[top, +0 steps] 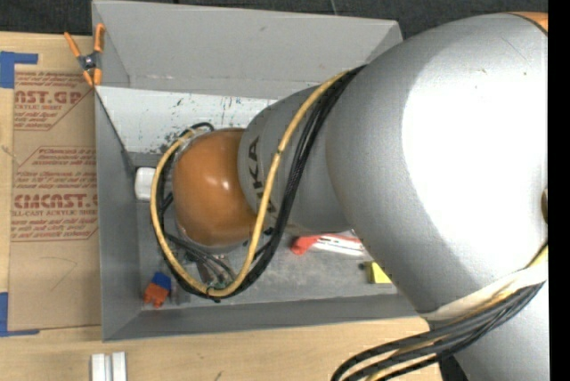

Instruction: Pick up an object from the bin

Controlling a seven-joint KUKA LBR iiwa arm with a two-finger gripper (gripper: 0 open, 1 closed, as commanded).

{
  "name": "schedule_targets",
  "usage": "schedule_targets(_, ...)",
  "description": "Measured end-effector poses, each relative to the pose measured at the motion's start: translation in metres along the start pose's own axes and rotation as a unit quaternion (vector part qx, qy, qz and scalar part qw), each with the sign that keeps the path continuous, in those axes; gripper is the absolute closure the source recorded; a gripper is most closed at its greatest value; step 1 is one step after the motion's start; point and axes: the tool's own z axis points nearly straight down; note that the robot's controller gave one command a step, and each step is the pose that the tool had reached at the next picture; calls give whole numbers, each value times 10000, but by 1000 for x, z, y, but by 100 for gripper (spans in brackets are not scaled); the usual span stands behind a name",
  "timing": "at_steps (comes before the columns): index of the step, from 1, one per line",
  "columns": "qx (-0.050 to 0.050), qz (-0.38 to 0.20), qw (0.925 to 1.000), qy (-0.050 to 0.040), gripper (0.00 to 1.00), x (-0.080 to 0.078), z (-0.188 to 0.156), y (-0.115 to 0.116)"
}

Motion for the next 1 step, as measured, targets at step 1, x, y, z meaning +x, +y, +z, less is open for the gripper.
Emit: schedule_targets(1,-1,-1,10000,0,100,0,0,0)
